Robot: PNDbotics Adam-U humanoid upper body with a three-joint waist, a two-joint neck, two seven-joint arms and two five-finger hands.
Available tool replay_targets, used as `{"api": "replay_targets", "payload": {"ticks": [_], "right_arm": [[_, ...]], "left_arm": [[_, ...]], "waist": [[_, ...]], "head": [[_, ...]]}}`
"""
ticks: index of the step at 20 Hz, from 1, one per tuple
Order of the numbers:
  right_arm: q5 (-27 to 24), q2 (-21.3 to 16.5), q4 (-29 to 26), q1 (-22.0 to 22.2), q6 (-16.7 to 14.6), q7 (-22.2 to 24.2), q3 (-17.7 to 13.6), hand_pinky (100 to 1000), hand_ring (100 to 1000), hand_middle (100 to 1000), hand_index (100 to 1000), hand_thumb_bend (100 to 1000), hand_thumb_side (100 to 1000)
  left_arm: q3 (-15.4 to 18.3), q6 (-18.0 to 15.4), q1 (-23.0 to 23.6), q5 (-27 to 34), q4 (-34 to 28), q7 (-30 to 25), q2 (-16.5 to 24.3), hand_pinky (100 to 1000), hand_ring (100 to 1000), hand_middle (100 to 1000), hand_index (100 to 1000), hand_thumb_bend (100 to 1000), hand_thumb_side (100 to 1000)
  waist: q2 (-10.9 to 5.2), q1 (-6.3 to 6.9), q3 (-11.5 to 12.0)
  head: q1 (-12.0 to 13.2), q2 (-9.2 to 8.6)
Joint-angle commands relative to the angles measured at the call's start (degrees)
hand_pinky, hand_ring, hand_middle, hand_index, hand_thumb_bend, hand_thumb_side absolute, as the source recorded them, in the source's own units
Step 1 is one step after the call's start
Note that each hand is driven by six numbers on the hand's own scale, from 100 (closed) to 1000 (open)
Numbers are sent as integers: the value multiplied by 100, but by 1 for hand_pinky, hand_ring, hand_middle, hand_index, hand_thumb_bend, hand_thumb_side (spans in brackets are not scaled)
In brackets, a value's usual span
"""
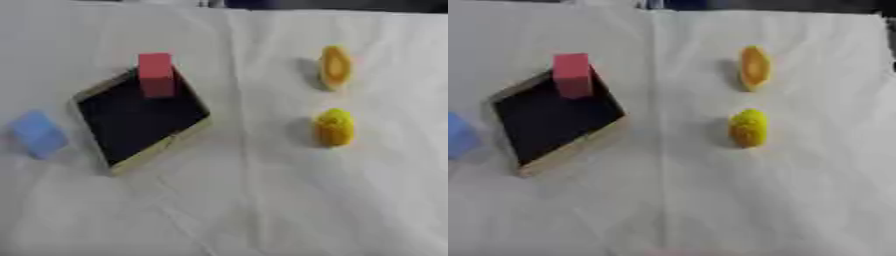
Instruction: Pick up objects on the table and place them in the box.
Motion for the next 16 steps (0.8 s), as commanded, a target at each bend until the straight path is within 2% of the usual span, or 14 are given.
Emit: {"api": "replay_targets", "payload": {"ticks": [1,4,8,9,10,11,12,13,16], "right_arm": [[20,-252,-83,9,-22,41,-15,918,818,621,795,100,486],[104,-384,-83,85,-44,83,20,917,819,621,795,100,484],[243,-622,-83,151,-49,71,63,914,822,624,797,100,419],[297,-707,-83,153,-39,69,88,911,824,628,798,100,329],[371,-826,-83,144,-23,74,116,910,825,629,799,100,315],[451,-954,-83,130,-12,83,145,904,827,638,802,100,171],[533,-1087,-83,107,-1,115,175,904,827,639,803,100,154],[620,-1229,-83,76,20,160,220,897,831,652,808,100,100],[892,-1671,-83,-66,145,386,403,889,834,674,821,100,100]], "left_arm": [[24,-14,-25,-14,-85,2,101,694,654,609,765,100,543],[26,-12,-25,-10,-85,5,97,694,654,609,765,100,548],[22,-10,-33,-12,-85,3,110,694,654,609,766,100,545],[21,-11,-34,-13,-85,1,117,694,654,609,766,100,546],[20,-11,-34,-15,-85,0,122,694,654,609,766,100,546],[20,-10,-33,-17,-85,0,127,694,655,610,766,100,547],[23,-8,-31,-19,-85,4,133,694,655,610,766,100,547],[24,-7,-28,-23,-85,8,145,694,655,610,766,100,547],[19,-4,-25,-35,-85,11,179,694,655,610,766,100,548]], "waist": [[-163,22,-3],[-149,11,3],[-139,-2,16],[-136,-11,21],[-134,-17,25],[-131,-26,29],[-128,-34,30],[-125,-48,30],[-115,-81,29]], "head": [[-7,16],[-13,17],[-11,28],[-14,27],[-17,26],[-21,24],[-21,22],[-21,23],[-27,20]]}}
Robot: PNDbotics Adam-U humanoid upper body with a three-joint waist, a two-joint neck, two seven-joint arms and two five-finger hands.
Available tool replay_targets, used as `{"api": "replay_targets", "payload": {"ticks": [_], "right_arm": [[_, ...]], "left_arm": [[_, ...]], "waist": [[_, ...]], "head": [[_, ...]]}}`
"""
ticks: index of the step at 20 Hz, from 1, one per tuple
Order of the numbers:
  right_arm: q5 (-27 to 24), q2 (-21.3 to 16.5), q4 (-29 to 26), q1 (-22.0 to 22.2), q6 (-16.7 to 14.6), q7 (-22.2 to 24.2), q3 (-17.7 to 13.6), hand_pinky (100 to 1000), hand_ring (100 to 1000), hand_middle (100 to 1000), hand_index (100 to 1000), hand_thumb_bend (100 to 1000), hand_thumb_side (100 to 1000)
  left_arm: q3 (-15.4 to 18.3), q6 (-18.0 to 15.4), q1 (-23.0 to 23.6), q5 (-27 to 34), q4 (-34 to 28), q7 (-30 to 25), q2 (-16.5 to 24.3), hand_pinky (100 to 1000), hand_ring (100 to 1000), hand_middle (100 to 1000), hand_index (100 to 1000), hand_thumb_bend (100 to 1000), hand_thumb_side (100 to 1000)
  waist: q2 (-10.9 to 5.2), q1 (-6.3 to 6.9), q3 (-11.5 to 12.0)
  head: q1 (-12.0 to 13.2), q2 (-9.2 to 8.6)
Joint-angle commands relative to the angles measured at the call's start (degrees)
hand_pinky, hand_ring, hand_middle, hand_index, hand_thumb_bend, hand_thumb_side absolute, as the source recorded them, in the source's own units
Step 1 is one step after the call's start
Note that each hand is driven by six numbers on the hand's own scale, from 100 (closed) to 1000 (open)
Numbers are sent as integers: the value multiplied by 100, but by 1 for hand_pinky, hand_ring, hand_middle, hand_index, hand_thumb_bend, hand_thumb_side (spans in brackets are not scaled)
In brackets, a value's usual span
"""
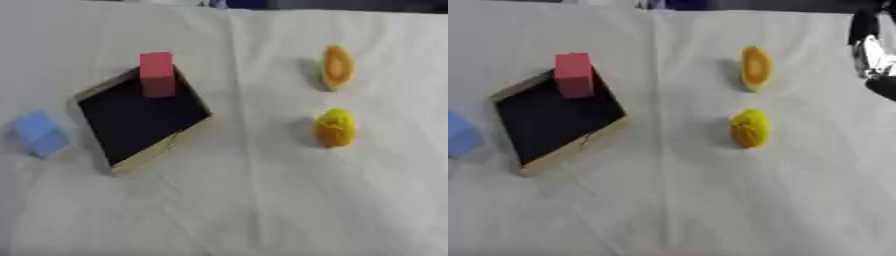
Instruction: Pick up objects on the table and place them in the box.
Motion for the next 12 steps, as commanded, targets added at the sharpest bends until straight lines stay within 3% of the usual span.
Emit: {"api": "replay_targets", "payload": {"ticks": [1,8,12], "right_arm": [[304,-655,-83,-169,121,235,129,886,837,686,826,100,100],[926,-1666,-83,-311,471,838,558,875,844,734,842,100,100],[1284,-2247,-83,-224,538,1145,686,874,859,763,848,100,152]], "left_arm": [[17,-2,-26,-31,-85,11,176,694,655,610,766,100,550],[-6,6,-62,-24,-85,12,192,693,654,609,766,100,554],[-18,4,-112,-4,-85,0,175,693,654,609,766,100,553]], "waist": [[-110,-82,4],[-62,-122,85],[-29,-121,153]], "head": [[-25,17],[-85,-16],[-134,-53]]}}
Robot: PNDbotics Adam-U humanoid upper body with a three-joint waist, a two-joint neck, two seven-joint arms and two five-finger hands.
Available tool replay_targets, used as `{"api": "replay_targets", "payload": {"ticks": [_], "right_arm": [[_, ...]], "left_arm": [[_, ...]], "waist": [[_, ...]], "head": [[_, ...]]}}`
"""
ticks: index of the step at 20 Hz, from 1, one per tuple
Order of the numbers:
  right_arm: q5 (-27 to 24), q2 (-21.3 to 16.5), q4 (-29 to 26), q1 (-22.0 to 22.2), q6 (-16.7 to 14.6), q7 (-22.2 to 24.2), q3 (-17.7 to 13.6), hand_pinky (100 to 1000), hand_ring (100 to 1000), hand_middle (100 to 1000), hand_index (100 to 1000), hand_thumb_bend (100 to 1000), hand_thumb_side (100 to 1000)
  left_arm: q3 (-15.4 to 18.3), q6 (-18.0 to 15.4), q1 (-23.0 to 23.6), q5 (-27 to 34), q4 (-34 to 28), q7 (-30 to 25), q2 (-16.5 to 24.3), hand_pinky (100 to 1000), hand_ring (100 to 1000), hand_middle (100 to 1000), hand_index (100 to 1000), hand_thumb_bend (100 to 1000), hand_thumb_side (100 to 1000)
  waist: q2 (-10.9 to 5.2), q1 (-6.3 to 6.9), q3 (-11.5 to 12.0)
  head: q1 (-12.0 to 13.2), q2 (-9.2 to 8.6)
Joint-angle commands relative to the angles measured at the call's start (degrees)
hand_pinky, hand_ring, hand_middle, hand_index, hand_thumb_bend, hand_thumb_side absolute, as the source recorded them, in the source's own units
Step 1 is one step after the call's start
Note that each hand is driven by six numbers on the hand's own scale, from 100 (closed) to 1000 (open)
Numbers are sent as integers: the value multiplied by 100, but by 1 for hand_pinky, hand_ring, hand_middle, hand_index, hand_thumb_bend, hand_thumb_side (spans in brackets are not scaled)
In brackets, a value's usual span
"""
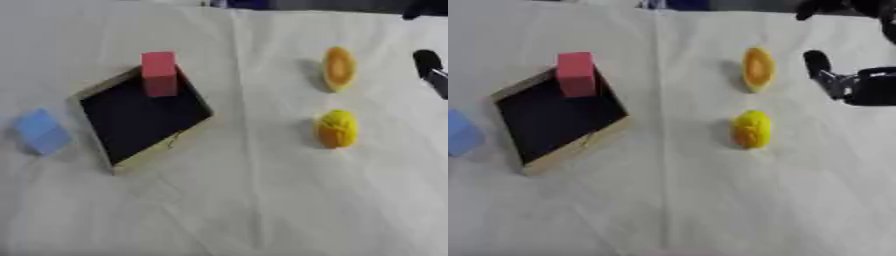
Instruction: Pick up objects on the table and place them in the box.
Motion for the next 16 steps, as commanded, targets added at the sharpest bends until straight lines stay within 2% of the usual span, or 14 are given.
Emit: {"api": "replay_targets", "payload": {"ticks": [1,6,9,12,14,16], "right_arm": [[310,-670,-81,63,32,209,5,874,859,765,848,100,156],[796,-892,-81,239,4,308,84,877,867,775,858,100,168],[1100,-849,-81,242,0,327,183,878,865,768,860,100,156],[1313,-780,-81,214,46,296,321,880,873,769,870,100,196],[1332,-734,-81,165,64,337,416,883,882,769,871,130,196],[1337,-691,-81,82,55,438,505,891,897,777,871,257,135]], "left_arm": [[-3,0,-89,12,-85,-3,165,693,654,609,766,100,554],[-14,4,-114,28,-85,-18,170,693,654,608,765,100,554],[-22,1,-126,36,-85,-30,173,693,654,608,765,100,553],[-29,-3,-139,45,-85,-40,175,693,654,608,765,100,553],[-38,-3,-148,53,-85,-50,175,693,654,608,765,100,553],[-48,-1,-161,62,-85,-61,171,693,654,608,765,100,555]], "waist": [[-30,-66,17],[-13,-75,24],[-9,-68,28],[1,-56,38],[9,-52,43],[17,-52,48]], "head": [[-46,-55],[-62,-64],[-80,-73],[-105,-80],[-121,-75],[-154,-67]]}}
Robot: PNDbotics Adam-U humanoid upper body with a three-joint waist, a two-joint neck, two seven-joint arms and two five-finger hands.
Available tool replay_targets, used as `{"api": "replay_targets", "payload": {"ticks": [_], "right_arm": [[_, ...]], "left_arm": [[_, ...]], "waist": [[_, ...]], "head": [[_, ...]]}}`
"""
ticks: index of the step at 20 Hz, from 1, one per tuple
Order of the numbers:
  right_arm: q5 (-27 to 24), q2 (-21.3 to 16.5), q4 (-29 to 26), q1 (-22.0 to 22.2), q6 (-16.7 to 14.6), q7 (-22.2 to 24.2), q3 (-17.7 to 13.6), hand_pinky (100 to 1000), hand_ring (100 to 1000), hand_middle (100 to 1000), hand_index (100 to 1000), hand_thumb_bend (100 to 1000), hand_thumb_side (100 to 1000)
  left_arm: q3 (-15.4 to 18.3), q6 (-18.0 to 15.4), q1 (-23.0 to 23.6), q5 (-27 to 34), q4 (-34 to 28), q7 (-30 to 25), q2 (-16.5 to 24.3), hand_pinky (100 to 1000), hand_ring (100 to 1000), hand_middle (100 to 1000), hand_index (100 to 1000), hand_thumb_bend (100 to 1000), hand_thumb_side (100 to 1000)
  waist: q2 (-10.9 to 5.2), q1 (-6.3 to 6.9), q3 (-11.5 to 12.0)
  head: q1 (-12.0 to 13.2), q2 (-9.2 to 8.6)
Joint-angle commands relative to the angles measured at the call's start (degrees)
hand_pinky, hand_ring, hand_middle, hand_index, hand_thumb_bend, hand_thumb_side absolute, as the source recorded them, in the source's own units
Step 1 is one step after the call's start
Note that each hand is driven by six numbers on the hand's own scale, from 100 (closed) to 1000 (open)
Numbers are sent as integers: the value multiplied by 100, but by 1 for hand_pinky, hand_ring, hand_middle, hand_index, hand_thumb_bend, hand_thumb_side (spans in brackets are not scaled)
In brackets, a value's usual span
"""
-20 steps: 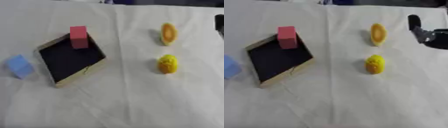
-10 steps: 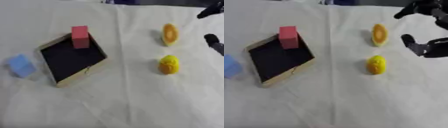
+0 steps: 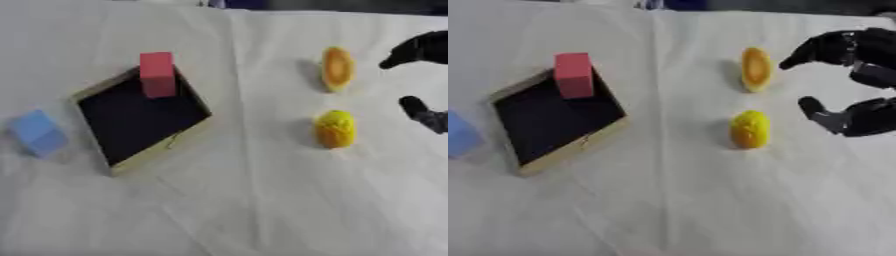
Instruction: Pick up objects on the table and place them in the box.
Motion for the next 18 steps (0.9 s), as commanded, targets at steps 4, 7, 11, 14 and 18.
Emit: {"api": "replay_targets", "payload": {"ticks": [4,7,11,14,18], "right_arm": [[202,18,-79,-276,23,341,204,900,910,786,876,331,129],[299,109,-79,-349,71,565,327,910,922,793,880,365,155],[388,237,-79,-467,191,824,462,916,931,803,885,414,168],[455,338,-79,-550,327,955,561,919,934,806,889,421,180],[508,475,-57,-669,487,1053,656,919,934,804,887,400,182]], "left_arm": [[-22,0,-83,44,-85,-52,159,693,653,608,765,100,557],[-23,-3,-91,52,-85,-58,154,692,653,608,765,100,558],[-34,3,-108,65,-85,-71,141,692,653,608,765,100,559],[-42,6,-118,74,-85,-84,132,692,653,608,765,100,561],[-49,9,-128,84,-85,-97,119,692,652,608,765,100,565]], "waist": [[16,-45,25],[32,-40,47],[42,-36,60],[54,-30,77],[76,-22,102]], "head": [[-155,-40],[-210,-28],[-235,-20],[-247,-27],[-265,-34]]}}
